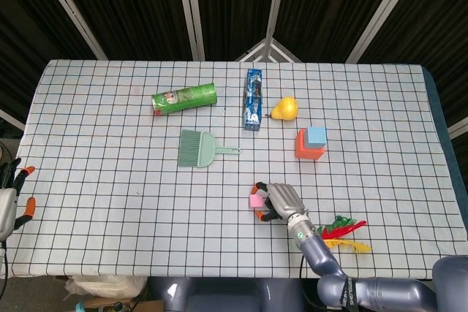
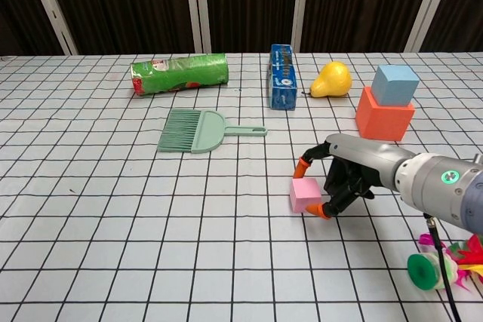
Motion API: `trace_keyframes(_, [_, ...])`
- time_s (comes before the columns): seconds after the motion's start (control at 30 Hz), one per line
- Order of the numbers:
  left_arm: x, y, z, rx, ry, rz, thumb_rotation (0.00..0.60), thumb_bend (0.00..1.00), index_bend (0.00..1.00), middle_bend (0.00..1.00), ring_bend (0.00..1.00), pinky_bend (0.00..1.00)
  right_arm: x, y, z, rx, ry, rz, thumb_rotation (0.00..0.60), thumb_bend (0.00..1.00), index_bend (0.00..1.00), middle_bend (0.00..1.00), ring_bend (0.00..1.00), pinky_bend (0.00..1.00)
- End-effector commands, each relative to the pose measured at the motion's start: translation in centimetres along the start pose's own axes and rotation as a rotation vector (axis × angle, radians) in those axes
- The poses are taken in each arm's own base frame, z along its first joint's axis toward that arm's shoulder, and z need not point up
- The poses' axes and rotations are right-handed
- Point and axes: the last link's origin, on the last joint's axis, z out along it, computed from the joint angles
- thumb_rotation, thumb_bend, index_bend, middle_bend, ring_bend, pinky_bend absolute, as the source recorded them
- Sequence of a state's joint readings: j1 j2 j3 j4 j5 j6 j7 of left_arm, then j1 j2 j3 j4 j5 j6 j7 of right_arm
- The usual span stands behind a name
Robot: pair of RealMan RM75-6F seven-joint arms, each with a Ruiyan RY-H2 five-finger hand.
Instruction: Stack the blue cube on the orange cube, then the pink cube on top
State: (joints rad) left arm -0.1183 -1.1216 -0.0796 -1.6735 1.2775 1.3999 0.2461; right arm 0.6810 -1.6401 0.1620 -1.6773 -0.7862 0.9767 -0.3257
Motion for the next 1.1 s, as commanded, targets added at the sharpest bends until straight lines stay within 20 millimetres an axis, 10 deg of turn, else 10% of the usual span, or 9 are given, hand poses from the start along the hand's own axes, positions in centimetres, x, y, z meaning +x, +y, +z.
trace_keyframes(0.03, [0.0, 0.0, 0.0, 0.0, 0.0, 0.001, 0.6, 0.54, 0.16, 0.02, 0.0, 0.0, 0.0, 0.0, 0.1, 0.003, 0.0, 0.003, 0.6, 0.38, 0.39, 1.0, 1.0, 0.85])
trace_keyframes(0.73, [-0.1, 0.1, 0.1, 0.0, -0.004, 0.005, 0.6, 0.54, 0.16, 0.02, 0.0, 0.0, 0.7, 0.2, -0.1, 0.025, 0.012, 0.041, 0.6, 0.43, 0.45, 1.0, 1.0, 0.85])
trace_keyframes(1.1, [0.1, 0.0, -0.1, -0.002, 0.001, -0.005, 0.6, 0.54, 0.16, 0.02, 0.0, 0.0, 6.1, 0.8, -1.9, 0.01, 0.135, -0.026, 0.6, 0.43, 0.45, 1.0, 1.0, 0.85])
